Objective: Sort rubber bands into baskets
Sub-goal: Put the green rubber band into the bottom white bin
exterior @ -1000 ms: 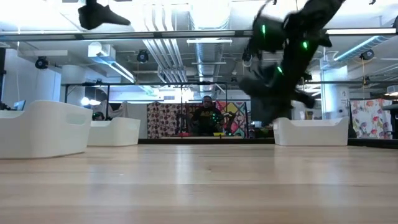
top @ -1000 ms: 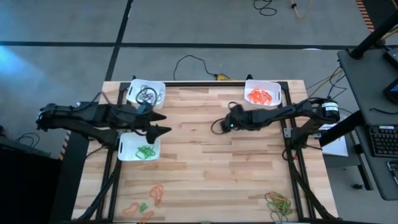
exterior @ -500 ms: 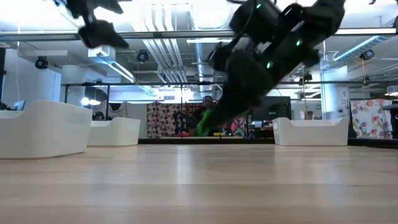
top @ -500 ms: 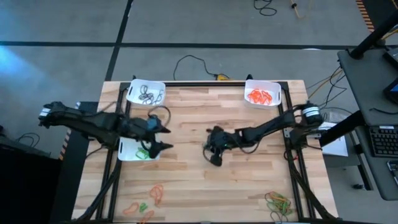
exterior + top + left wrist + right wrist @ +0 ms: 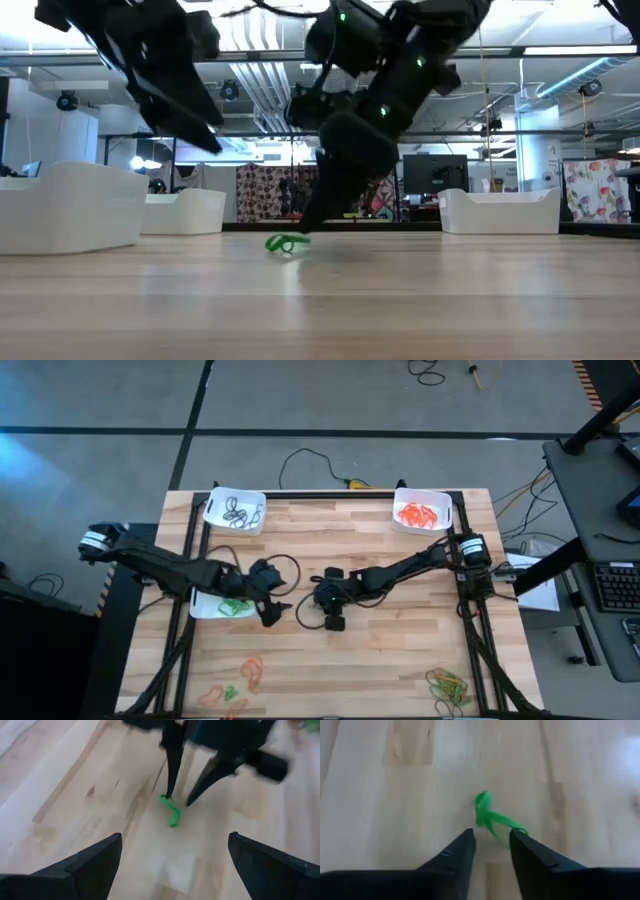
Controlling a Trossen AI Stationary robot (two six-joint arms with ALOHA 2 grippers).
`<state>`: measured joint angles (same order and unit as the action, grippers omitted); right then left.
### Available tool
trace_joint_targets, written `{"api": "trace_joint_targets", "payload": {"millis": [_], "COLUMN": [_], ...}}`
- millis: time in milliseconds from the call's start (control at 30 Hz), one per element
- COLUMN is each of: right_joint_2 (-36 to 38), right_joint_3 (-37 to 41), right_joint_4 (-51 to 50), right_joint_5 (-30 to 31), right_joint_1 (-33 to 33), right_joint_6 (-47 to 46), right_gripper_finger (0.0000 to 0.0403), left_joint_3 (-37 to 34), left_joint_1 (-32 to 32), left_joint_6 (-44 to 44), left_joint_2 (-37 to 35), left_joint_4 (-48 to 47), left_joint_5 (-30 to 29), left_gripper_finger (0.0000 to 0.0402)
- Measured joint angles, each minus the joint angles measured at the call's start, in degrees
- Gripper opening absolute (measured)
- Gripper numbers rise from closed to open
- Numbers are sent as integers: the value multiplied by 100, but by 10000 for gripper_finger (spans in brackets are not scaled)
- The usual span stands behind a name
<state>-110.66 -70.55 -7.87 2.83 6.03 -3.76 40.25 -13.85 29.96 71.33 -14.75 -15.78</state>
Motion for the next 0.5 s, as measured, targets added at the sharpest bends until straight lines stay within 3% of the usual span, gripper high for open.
{"api": "trace_joint_targets", "payload": {"millis": [233, 500], "right_joint_2": [822, 2074], "right_joint_3": [42, 365], "right_joint_4": [-1043, -1328], "right_joint_5": [-28, 284], "right_joint_1": [159, 522], "right_joint_6": [189, 35], "right_gripper_finger": [205, 225], "left_joint_3": [201, 259], "left_joint_1": [-77, -68], "left_joint_6": [-118, 99], "left_joint_2": [1146, 2158], "left_joint_4": [970, 1975], "left_joint_5": [-24, -170], "left_gripper_finger": [338, 331]}}
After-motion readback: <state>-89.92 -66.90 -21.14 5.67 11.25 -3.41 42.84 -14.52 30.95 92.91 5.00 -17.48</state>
